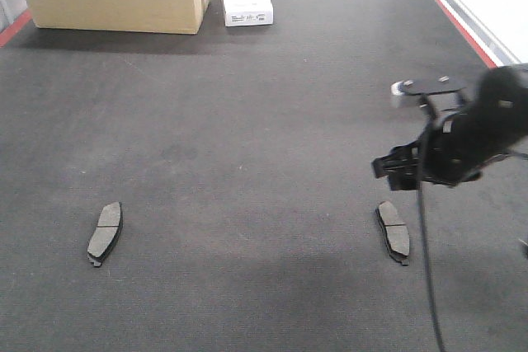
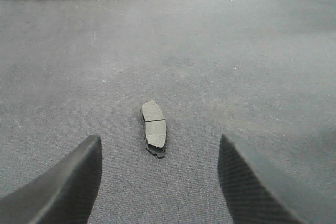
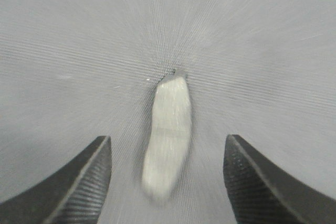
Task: Move and align brake pads A on conveyor
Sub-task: 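Extend the right gripper over the belt and release its brake pad, then withdraw the empty right gripper from the belt, then back the base away from the conveyor and turn toward the hall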
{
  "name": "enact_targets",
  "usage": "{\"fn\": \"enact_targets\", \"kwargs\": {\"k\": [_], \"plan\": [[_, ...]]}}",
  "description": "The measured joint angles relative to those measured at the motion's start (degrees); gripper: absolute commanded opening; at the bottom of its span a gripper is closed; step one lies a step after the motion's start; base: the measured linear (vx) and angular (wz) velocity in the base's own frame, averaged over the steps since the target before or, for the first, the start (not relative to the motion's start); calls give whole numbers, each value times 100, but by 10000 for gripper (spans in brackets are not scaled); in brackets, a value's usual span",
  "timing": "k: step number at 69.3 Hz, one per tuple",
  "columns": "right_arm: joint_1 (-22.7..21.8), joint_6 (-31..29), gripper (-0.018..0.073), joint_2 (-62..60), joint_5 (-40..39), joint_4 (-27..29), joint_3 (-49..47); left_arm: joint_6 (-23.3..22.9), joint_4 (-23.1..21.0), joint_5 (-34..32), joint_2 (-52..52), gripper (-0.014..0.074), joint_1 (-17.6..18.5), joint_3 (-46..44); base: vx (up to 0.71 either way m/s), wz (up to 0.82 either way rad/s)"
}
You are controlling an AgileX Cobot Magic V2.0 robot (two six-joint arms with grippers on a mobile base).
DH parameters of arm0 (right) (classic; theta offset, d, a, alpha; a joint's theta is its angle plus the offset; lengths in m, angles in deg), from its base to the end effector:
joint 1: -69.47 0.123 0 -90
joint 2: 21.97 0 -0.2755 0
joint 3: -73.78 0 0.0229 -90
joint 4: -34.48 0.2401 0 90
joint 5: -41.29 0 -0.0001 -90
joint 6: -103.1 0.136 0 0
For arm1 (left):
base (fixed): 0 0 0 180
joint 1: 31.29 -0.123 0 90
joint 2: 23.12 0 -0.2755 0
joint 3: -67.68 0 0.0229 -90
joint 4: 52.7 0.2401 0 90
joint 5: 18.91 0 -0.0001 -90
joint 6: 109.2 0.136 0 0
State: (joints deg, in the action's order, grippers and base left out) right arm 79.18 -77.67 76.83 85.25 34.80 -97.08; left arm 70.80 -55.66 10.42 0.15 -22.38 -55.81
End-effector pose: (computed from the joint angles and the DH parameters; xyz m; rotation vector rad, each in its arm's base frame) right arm 0.3366 0.0581 0.2231 -0.2382 2.6417 0.0582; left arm 0.1058 -0.0201 0.2524 0.1224 1.9029 -0.1600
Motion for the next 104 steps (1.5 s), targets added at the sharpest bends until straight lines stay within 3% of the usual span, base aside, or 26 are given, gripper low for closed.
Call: {"fn": "enact_targets", "kwargs": {"k": [31, 44, 62, 77, 104], "plan": [[0, -25, 453, -3655, -813, 4, 2126, 0, 0, 0, 0, 447, 0, 0, 0, 0], [0, -43, 453, -5152, -1273, 263, 3021, 0, 0, 0, 0, 447, 0, 0, 0, 0], [0, -397, 453, -6884, -1789, 281, 4125, 0, 0, 0, 0, 447, 0, 0, 0, 0], [0, -472, 453, -7692, -2303, 281, 4528, 0, 0, 0, 0, 447, 0, 0, 0, 0], [0, -480, 453, -7766, -2435, 281, 4541, 0, 0, 0, 0, 447, 0, 0, 0, 0]]}}
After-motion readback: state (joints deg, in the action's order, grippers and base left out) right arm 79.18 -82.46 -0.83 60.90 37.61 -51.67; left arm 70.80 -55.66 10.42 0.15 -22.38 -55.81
